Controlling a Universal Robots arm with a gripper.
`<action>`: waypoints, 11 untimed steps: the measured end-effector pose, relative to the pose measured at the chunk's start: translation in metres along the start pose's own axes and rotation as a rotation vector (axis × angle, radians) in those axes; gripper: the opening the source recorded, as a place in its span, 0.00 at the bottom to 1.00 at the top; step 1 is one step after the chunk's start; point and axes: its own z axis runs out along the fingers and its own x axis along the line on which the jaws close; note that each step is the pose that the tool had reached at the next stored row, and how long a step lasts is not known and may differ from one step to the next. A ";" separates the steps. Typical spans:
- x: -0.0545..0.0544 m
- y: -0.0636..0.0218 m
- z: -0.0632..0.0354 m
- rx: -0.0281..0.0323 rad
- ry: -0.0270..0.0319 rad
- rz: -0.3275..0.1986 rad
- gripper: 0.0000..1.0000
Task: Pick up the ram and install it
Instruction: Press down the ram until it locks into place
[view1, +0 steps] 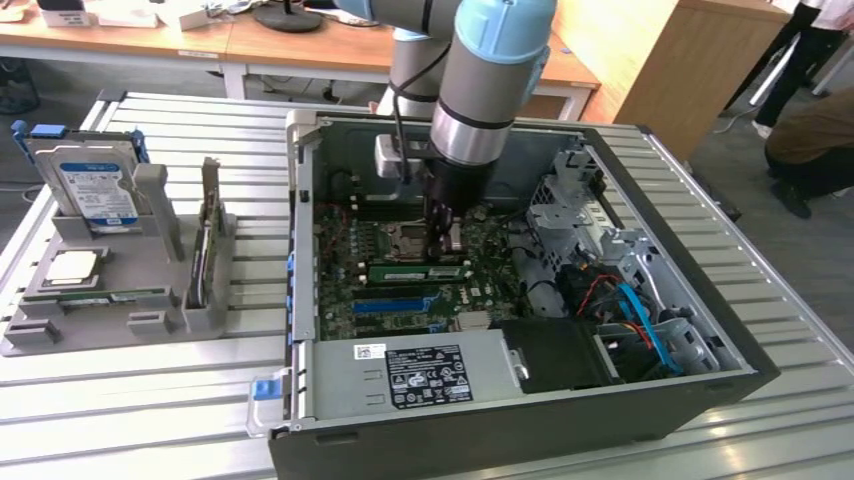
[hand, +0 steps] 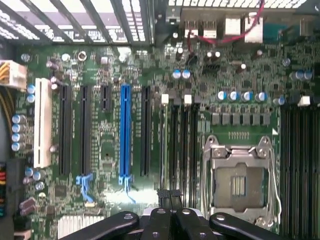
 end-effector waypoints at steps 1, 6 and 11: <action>0.000 0.0017 0.0000 0.0000 0.0003 0.000 0.11; 0.000 0.0100 0.0002 0.0003 0.0008 0.000 0.11; 0.000 0.0177 0.0004 0.0008 0.0011 0.000 0.11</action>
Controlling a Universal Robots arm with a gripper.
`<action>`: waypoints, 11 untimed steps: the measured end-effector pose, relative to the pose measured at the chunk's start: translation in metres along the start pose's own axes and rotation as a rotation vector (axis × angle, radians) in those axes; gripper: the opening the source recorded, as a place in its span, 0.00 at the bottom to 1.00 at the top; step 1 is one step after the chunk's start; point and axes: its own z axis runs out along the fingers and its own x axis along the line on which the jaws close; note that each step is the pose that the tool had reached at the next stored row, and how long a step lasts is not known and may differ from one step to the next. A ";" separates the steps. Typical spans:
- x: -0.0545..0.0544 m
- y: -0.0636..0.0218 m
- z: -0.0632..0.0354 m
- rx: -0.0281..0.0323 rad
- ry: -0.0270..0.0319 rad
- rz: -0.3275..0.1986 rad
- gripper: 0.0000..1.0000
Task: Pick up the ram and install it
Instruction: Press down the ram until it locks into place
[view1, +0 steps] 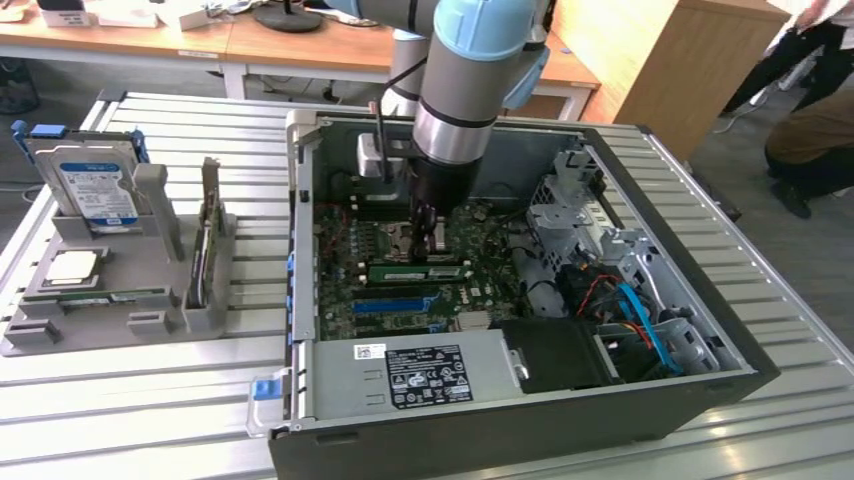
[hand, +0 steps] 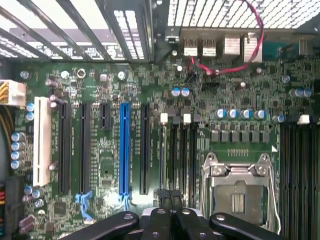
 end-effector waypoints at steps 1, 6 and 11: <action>0.000 0.0015 0.0000 0.0002 0.0000 0.000 0.11; 0.000 0.0092 0.0002 0.0011 0.0002 0.000 0.11; 0.000 0.0159 0.0003 0.0018 0.0002 0.000 0.11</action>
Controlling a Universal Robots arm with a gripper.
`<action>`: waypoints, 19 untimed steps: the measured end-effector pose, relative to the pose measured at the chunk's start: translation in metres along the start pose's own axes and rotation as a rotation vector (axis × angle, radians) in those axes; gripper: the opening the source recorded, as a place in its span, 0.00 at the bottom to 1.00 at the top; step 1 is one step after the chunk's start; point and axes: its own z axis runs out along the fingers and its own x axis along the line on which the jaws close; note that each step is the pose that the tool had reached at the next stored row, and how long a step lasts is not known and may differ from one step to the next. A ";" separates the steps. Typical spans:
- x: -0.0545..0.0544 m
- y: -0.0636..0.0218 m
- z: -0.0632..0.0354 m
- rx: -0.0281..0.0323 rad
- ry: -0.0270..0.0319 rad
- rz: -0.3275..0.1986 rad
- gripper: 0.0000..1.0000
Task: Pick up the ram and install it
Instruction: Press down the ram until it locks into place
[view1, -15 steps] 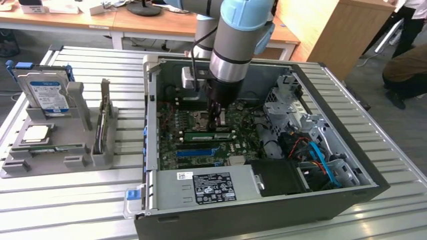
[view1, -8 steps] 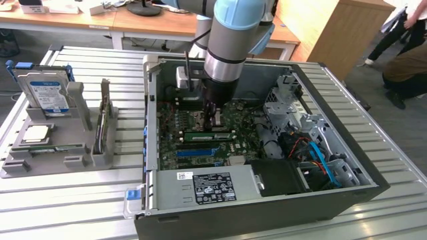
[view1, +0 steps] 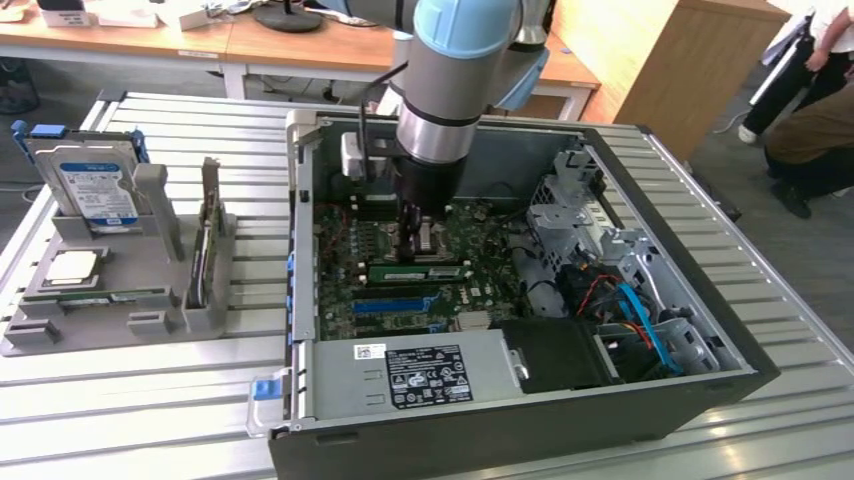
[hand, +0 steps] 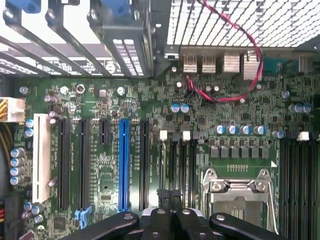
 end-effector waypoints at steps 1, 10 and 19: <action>0.000 0.0013 0.0000 0.0002 0.0000 0.000 0.11; 0.000 0.0037 0.0001 0.0003 0.0003 0.000 0.11; 0.002 0.0037 0.0001 0.0003 0.0003 0.000 0.11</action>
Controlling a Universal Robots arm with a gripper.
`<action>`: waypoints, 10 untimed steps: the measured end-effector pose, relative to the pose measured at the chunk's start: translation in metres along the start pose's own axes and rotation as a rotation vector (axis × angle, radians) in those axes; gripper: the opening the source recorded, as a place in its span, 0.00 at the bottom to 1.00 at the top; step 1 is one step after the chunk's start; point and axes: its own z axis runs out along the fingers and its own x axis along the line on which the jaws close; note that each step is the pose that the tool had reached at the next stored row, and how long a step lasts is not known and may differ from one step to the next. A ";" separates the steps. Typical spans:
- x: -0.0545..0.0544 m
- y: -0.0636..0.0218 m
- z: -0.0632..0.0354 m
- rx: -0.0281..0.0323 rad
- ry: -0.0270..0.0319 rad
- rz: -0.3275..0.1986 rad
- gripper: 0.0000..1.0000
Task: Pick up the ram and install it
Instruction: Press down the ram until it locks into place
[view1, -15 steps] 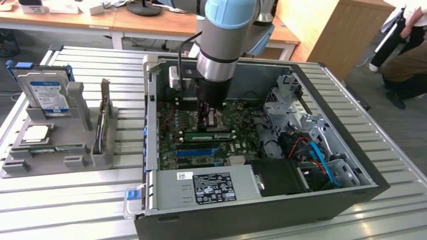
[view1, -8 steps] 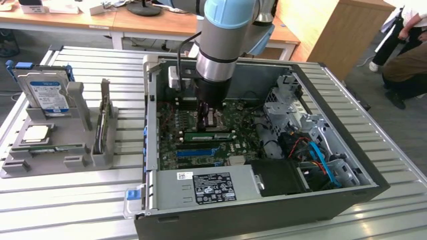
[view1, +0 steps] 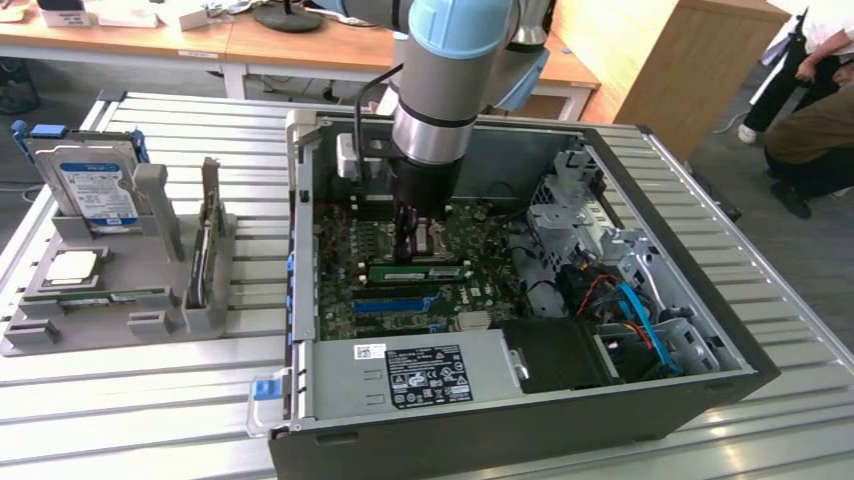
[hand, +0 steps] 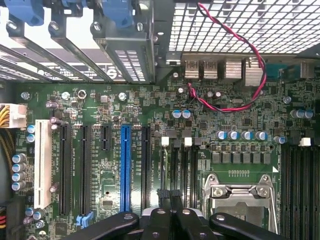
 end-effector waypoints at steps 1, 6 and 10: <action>0.000 0.0000 0.0000 0.0001 -0.0001 0.000 0.11; 0.000 0.0000 0.0002 0.0000 0.0001 0.000 0.11; 0.000 -0.0001 0.0021 0.0000 0.0000 0.000 0.11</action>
